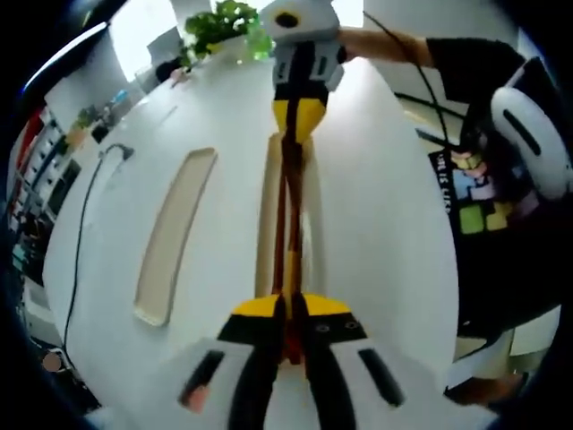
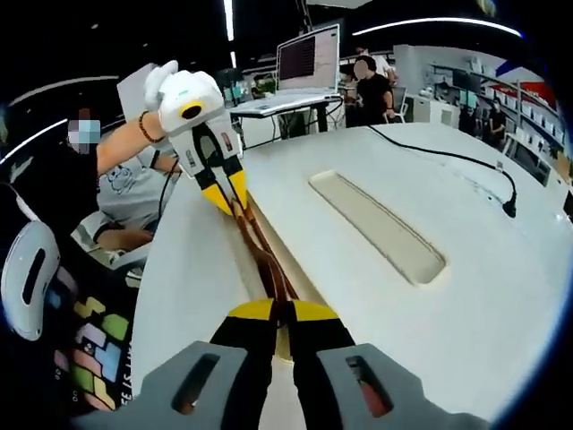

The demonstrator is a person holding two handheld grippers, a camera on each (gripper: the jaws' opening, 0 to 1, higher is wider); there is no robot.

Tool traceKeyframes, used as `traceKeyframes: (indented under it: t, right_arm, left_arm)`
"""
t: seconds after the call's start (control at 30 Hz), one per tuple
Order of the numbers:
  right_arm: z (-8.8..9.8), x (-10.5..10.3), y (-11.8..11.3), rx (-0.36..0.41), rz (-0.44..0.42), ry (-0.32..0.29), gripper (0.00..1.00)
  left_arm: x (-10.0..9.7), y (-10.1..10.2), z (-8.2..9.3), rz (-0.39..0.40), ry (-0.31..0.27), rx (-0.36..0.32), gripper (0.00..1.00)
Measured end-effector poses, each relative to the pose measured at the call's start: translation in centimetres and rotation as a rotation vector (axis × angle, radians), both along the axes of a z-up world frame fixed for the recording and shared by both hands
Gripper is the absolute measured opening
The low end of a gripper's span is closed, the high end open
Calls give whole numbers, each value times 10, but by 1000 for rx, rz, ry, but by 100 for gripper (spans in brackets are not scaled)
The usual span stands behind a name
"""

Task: Arrange the utensils inside the cutlery case until each visible utensil rests in its matching compartment.

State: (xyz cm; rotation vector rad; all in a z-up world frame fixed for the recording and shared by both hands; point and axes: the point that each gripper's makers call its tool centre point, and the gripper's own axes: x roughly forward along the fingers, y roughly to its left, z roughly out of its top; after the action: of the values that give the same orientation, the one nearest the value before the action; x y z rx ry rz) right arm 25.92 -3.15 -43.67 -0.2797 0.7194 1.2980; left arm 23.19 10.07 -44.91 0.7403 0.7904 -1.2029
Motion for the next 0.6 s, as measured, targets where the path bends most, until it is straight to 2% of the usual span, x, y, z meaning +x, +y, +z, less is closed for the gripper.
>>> traceKeyframes:
  t: [0.17,0.4,0.5,0.6]
  right_arm:
    - [-6,2,0,-6,-9,58,3]
    - [-8,-6,6,7,1,91,4]
    - [-9,-8,6,-2,6,91,4]
    - [-6,-13,4,-15,30,75,5]
  left_arm:
    - [0,6,-1,0,-12,14,9]
    - [3,7,-1,13,-15,8,9]
    - [7,5,0,19,-33,7,8]
    - [6,4,-1,21,-25,5,6]
